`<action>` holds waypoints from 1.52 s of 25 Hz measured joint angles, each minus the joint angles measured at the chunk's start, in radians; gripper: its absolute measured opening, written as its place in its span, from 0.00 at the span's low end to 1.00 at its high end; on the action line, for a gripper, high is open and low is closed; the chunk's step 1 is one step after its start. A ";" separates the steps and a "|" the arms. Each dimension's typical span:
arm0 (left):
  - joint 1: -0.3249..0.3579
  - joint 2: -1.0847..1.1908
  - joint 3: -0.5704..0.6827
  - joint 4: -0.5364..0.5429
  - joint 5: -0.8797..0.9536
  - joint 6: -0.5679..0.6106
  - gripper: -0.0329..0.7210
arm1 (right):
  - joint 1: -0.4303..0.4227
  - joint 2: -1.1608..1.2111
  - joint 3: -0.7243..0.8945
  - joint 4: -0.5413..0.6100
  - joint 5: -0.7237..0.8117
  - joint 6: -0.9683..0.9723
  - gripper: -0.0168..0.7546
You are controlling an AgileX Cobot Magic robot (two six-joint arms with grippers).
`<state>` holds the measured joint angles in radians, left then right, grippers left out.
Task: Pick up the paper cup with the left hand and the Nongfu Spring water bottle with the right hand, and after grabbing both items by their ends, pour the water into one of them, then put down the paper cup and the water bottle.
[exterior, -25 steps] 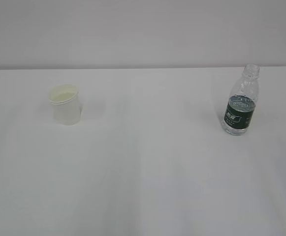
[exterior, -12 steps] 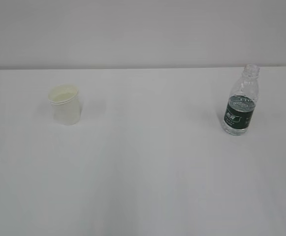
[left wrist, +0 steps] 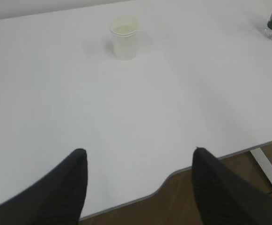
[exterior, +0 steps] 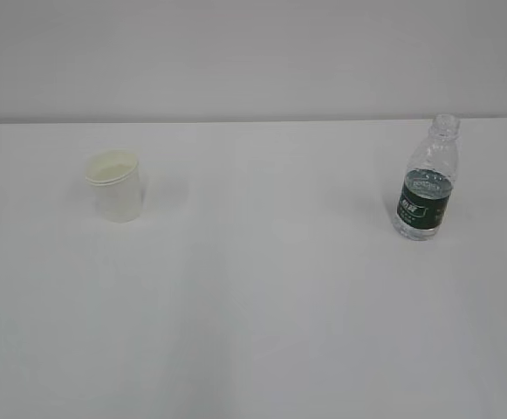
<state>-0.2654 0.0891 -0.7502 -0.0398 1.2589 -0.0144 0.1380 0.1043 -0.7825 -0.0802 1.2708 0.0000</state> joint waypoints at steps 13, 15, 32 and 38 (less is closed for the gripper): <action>0.000 -0.085 0.125 -0.019 0.014 0.005 0.69 | 0.001 0.000 0.108 -0.036 0.004 -0.014 0.74; 0.000 -0.085 0.125 -0.019 0.014 0.005 0.69 | 0.001 0.000 0.140 -0.038 0.004 -0.014 0.74; 0.000 -0.085 0.191 0.014 -0.091 0.007 0.68 | 0.001 0.000 0.286 -0.040 -0.124 -0.014 0.74; 0.000 -0.085 0.222 0.031 -0.145 0.007 0.66 | 0.001 0.000 0.286 -0.040 -0.127 -0.016 0.74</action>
<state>-0.2654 0.0036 -0.5277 -0.0087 1.1135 -0.0071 0.1389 0.1043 -0.4962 -0.1200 1.1433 -0.0165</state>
